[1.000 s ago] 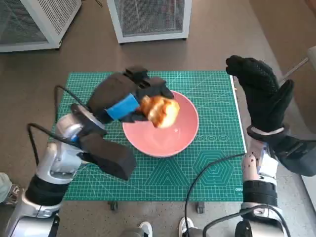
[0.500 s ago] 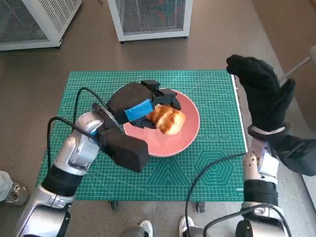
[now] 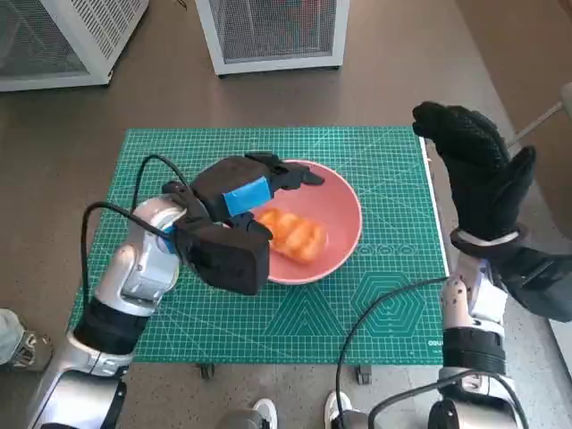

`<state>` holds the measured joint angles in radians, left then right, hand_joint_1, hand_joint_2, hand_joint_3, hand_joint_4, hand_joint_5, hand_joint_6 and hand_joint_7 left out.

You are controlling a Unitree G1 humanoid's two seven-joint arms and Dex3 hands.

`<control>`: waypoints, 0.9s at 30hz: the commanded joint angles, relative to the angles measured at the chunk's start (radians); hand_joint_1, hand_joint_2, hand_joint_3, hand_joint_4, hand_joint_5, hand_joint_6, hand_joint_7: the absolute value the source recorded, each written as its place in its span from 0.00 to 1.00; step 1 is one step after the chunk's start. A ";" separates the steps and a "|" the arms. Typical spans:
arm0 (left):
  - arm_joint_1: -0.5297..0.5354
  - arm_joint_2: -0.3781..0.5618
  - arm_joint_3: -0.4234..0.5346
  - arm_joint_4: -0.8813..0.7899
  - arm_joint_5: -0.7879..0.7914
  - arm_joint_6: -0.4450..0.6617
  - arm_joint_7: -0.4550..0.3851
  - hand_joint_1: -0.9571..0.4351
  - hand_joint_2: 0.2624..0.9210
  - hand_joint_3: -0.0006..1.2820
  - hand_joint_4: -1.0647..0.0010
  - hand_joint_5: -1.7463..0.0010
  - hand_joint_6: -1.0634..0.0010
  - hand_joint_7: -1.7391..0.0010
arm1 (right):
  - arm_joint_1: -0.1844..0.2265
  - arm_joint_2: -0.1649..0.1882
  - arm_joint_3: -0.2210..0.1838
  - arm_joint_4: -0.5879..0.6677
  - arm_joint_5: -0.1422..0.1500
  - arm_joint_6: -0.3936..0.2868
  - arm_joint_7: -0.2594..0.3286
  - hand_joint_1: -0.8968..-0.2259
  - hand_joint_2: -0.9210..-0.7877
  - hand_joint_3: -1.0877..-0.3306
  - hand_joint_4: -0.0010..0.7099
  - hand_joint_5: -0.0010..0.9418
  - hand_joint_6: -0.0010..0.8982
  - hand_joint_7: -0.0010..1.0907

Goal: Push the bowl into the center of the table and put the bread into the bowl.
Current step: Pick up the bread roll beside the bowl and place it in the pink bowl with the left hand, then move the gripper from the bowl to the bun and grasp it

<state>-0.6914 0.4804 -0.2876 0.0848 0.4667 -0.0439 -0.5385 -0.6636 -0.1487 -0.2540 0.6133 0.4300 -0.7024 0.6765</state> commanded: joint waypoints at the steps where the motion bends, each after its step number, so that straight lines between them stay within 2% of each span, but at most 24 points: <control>1: 0.032 0.041 0.061 -0.133 -0.074 0.079 -0.086 0.54 0.72 0.00 0.99 1.00 0.84 1.00 | 0.029 0.007 0.004 -0.006 -0.004 -0.001 -0.006 0.32 0.00 0.39 0.26 0.00 0.12 0.22; 5: 0.060 0.089 0.172 -0.332 -0.205 0.240 -0.200 0.54 0.71 0.00 1.00 1.00 0.87 1.00 | 0.037 0.009 0.005 -0.017 -0.001 0.004 -0.006 0.32 0.00 0.39 0.26 0.00 0.12 0.22; 9: 0.093 0.137 0.293 -0.490 -0.321 0.329 -0.254 0.57 0.68 0.00 1.00 1.00 0.88 1.00 | 0.043 0.011 0.007 -0.029 -0.002 0.008 -0.008 0.32 0.00 0.39 0.26 0.00 0.12 0.22; 13: 0.139 0.180 0.435 -0.580 -0.439 0.344 -0.276 0.59 0.65 0.00 1.00 1.00 0.88 1.00 | 0.050 0.011 0.008 -0.042 -0.001 0.016 -0.012 0.32 0.00 0.38 0.25 0.00 0.12 0.22; 18: 0.231 0.257 0.591 -0.665 -0.490 0.329 -0.279 0.59 0.61 0.00 1.00 1.00 0.88 1.00 | 0.059 0.010 0.010 -0.061 0.003 0.030 -0.016 0.32 0.00 0.39 0.25 0.00 0.12 0.22; 24: 0.368 0.360 0.728 -0.733 -0.517 0.384 -0.312 0.60 0.60 0.00 1.00 1.00 0.87 1.00 | 0.074 0.013 0.010 -0.080 0.010 0.042 -0.016 0.32 0.00 0.40 0.24 0.00 0.12 0.21; 27: 0.434 0.404 0.766 -0.767 -0.508 0.427 -0.324 0.62 0.60 0.00 1.00 1.00 0.87 0.99 | 0.080 0.015 0.009 -0.084 0.012 0.044 -0.015 0.32 0.00 0.40 0.24 0.00 0.12 0.21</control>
<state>-0.3190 0.8377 0.4417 -0.6396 -0.0407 0.3444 -0.8415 -0.6124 -0.1405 -0.2476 0.5314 0.4349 -0.6736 0.6657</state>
